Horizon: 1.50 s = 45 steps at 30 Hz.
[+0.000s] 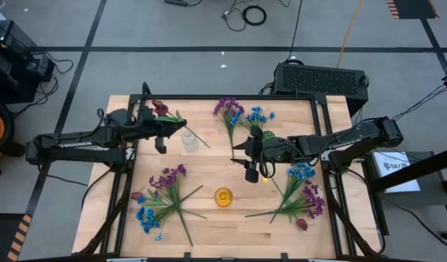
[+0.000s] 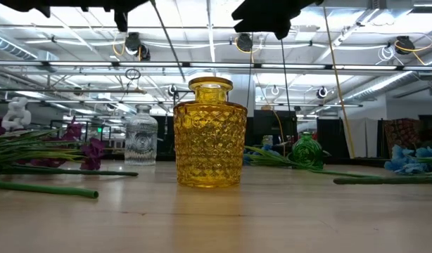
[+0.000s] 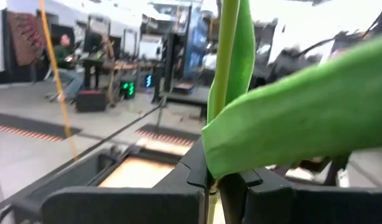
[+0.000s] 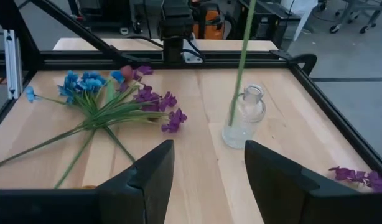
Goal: Sort flowers into vase by color
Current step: Put the top red flower into the green vase
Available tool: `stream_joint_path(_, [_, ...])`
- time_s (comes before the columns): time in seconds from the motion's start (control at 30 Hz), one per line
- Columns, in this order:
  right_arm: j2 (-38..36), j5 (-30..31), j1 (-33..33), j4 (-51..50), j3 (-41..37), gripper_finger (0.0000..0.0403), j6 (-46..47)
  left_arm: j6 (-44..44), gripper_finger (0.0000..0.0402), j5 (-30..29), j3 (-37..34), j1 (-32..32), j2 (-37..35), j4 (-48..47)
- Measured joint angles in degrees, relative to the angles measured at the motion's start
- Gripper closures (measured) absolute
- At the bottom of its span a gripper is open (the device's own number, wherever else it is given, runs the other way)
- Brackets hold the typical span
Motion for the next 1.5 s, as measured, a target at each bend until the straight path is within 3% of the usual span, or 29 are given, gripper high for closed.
stream_joint_path(0.2, [4.8, 0.0, 0.0, 7.4, 0.0, 0.0214, -1.4, -0.3, 0.0382, 0.0, 0.0, -1.0, 2.8, 4.2])
stream_joint_path(0.43, [9.1, 1.1, -2.1, 18.3, 0.0, 0.0214, -2.1, -0.7, 0.0382, 0.1, -0.1, -2.2, 11.8, 14.9])
stream_joint_path(0.6, [8.9, 6.1, -3.7, 18.5, 0.0, 0.0214, -4.5, -0.8, 0.0382, 3.1, 0.1, -2.2, 18.6, 23.7])
stream_joint_path(0.7, [8.9, 5.9, -4.5, 18.5, 0.0, 0.0214, -4.6, 0.7, 0.0382, 3.4, 0.1, -2.1, 21.9, 27.7])
stream_joint_path(1.03, [9.2, 6.0, -4.7, 17.8, 0.0, 0.0216, -5.0, 2.7, 0.0382, 3.4, 3.1, -2.0, 30.9, 30.7])
stream_joint_path(1.23, [8.9, 7.6, -4.7, 15.5, 0.0, 0.0245, -4.9, 2.3, 0.0382, 5.8, 5.3, -2.0, 34.3, 30.7])
stream_joint_path(1.5, [8.6, 7.7, -4.7, 15.4, 0.0, 0.0321, -3.6, 2.3, 0.0382, 7.2, 5.5, -2.0, 35.4, 30.5])
